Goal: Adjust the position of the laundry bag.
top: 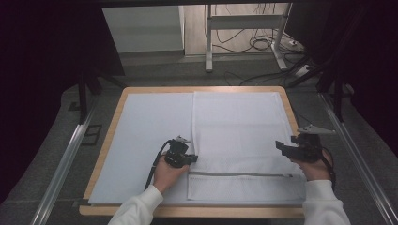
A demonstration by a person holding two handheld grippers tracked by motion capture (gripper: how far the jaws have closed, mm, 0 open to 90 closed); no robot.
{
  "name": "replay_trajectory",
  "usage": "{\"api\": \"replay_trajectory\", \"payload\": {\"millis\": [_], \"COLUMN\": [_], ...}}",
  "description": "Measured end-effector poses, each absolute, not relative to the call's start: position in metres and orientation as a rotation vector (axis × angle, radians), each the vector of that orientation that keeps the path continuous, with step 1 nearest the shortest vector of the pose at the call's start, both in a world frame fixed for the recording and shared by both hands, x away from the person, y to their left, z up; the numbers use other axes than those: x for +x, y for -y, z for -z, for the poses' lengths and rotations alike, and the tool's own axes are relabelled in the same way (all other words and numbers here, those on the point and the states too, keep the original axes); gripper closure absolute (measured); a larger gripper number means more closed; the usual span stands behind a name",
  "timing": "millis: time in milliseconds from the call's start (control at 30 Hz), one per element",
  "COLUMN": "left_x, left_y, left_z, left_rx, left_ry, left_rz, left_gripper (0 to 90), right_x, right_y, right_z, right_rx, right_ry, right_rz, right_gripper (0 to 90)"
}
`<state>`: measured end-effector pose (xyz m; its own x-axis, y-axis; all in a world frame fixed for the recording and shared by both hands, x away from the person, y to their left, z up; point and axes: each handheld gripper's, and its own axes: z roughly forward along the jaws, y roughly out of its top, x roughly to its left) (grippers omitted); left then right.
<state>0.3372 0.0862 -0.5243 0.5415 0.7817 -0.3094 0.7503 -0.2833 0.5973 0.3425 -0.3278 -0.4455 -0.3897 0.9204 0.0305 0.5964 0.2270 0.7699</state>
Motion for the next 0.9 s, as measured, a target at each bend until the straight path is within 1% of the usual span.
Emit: {"api": "replay_trajectory", "payload": {"millis": [200,400,467,600,900], "left_x": [0.337,0.337,0.337,0.337,0.337], "left_y": [-0.086,-0.087,-0.087,-0.087,-0.086], "left_z": [0.524,0.523,0.523,0.523,0.525], "left_rx": [2.059,2.059,2.05,2.049,2.055], "left_ry": [-1.231,-1.227,-1.232,-1.232,-1.229], "left_rz": [-0.051,-0.051,-0.048,-0.044,-0.042], "left_gripper": [88.6,88.6,88.6,88.6,88.7], "right_x": [0.345,0.348,0.35,0.354,0.36], "right_y": [0.336,0.342,0.349,0.357,0.363], "right_z": [0.448,0.455,0.462,0.47,0.484], "right_rx": [1.431,1.479,1.517,1.581,1.659], "right_ry": [-2.073,-2.081,-2.088,-2.108,-2.157], "right_rz": [-0.982,-0.893,-0.838,-0.794,-0.753], "right_gripper": [34.1,36.6,39.6,42.9,44.8]}}
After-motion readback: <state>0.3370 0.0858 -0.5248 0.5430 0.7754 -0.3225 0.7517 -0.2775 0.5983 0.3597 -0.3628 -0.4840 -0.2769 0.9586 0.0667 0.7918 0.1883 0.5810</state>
